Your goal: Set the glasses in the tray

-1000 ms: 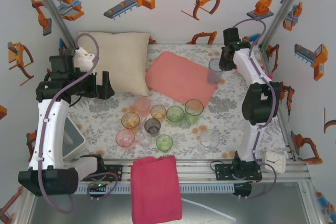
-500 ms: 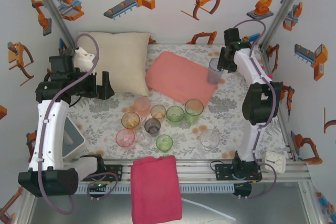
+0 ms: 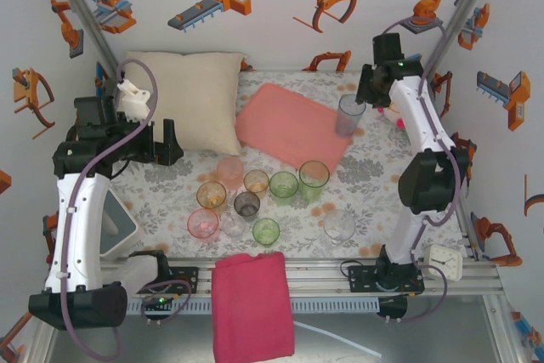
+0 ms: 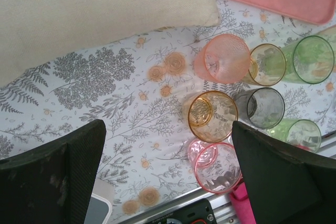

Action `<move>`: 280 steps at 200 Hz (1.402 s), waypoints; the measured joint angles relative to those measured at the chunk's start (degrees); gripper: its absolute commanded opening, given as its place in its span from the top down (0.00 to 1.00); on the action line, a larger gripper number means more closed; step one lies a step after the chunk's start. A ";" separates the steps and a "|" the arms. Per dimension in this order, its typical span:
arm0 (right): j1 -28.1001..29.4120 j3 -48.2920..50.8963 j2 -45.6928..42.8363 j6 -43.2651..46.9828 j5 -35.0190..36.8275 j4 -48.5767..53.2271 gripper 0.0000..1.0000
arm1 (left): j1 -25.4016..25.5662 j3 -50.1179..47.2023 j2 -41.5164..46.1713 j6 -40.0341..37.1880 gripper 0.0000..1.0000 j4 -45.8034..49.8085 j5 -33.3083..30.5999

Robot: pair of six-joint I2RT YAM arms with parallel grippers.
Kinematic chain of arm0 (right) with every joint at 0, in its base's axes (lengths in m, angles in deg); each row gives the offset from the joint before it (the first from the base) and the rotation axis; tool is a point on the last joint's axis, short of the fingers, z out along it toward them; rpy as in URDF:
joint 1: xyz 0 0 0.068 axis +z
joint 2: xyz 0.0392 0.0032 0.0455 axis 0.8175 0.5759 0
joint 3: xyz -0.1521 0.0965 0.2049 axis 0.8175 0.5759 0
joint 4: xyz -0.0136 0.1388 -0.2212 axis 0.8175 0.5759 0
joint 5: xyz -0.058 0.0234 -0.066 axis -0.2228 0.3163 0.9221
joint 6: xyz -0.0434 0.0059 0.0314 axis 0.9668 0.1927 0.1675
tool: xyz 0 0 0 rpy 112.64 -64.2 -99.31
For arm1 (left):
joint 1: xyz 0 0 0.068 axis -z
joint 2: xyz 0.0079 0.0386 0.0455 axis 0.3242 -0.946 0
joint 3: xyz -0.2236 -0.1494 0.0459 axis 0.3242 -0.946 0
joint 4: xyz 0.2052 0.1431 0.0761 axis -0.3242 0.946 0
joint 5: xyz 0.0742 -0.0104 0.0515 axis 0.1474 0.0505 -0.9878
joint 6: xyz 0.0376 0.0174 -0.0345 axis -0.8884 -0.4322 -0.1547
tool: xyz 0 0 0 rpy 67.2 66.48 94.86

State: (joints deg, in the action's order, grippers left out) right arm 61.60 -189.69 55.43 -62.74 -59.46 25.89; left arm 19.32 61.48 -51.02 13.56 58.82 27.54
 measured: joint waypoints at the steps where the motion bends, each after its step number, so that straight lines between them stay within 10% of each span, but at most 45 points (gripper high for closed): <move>1: 0.00 0.00 -0.15 0.02 -0.02 0.04 0.56 | 0.00 -0.02 0.04 0.00 0.03 0.02 -0.02; 58: 1.40 11.08 -17.97 0.04 -1.84 1.92 0.57 | 0.00 -0.55 3.34 -2.21 0.03 3.10 -0.13; 120: 16.55 29.05 -37.73 -0.98 -4.07 6.34 0.58 | 0.00 0.07 3.58 -5.25 0.03 6.78 0.15; 280: 28.00 40.61 -31.58 -9.25 -0.07 -0.42 0.60 | 0.22 1.07 3.58 -5.31 0.03 7.65 1.97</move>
State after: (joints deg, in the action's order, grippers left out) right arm 89.60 -149.08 23.84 -71.99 -59.52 25.48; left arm 19.54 62.56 -47.44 8.25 66.47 29.50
